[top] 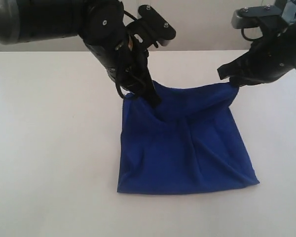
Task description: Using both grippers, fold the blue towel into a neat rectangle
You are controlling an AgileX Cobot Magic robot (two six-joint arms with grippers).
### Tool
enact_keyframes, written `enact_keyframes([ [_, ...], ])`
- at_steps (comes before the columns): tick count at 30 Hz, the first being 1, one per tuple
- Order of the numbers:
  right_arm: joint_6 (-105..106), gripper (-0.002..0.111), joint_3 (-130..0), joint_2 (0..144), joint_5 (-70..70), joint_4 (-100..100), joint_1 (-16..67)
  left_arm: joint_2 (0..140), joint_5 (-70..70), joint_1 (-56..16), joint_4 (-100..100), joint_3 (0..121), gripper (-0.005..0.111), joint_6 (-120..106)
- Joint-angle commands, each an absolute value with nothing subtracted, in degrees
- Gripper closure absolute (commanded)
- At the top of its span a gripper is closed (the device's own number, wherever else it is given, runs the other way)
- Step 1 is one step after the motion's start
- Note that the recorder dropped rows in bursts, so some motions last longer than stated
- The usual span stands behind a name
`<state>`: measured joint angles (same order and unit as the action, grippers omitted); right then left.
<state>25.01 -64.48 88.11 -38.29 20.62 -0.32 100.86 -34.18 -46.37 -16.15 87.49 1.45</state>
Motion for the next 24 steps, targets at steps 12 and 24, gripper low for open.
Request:
enact_keyframes([
  [12,22.93,0.108,-50.59,51.68,-51.92,18.52,-0.38,78.96,-37.06,-62.37,-14.31,71.22,0.107,10.02],
  [24,20.49,0.108,-49.25,33.48,-64.10,18.52,-0.38,70.72,-42.22,-74.39,-13.24,70.61,0.107,15.52],
])
